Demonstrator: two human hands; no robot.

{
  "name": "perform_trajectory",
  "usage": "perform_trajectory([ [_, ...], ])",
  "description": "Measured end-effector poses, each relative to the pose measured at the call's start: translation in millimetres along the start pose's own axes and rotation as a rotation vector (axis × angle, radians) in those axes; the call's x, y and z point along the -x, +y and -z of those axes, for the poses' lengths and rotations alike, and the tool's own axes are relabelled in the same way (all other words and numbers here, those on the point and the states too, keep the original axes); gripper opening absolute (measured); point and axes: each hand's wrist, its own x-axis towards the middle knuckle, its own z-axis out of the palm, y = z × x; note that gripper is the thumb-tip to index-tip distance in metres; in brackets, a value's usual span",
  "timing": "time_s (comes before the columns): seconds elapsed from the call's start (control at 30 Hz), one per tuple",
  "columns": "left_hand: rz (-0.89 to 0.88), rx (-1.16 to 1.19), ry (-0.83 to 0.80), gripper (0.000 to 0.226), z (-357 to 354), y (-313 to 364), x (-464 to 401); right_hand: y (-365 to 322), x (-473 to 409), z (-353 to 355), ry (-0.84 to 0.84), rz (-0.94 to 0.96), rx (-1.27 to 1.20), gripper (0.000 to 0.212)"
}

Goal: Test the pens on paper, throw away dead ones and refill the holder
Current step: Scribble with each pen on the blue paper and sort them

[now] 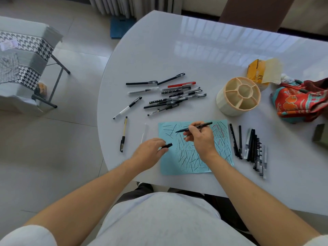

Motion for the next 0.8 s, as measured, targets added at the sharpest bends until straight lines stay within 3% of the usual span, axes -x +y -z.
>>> perform_trajectory([
  [0.1,0.005,0.036,0.01,0.028,2.9,6.4,-1.0,3.5,17.2,5.2,-0.08,-0.015,-0.051,0.01],
  [0.43,-0.011,0.026,-0.038,0.024,4.9,26.1,-6.0,4.5,29.6,19.8,-0.047,0.024,-0.086,0.01],
  [0.6,-0.01,-0.019,-0.103,0.024,2.6,40.7,-8.2,7.4,32.8,22.8,-0.116,-0.014,-0.053,0.008],
  [0.8,-0.007,0.011,-0.001,0.036,7.7,53.5,-14.6,-2.4,32.4,39.3,0.069,0.069,-0.174,0.013],
])
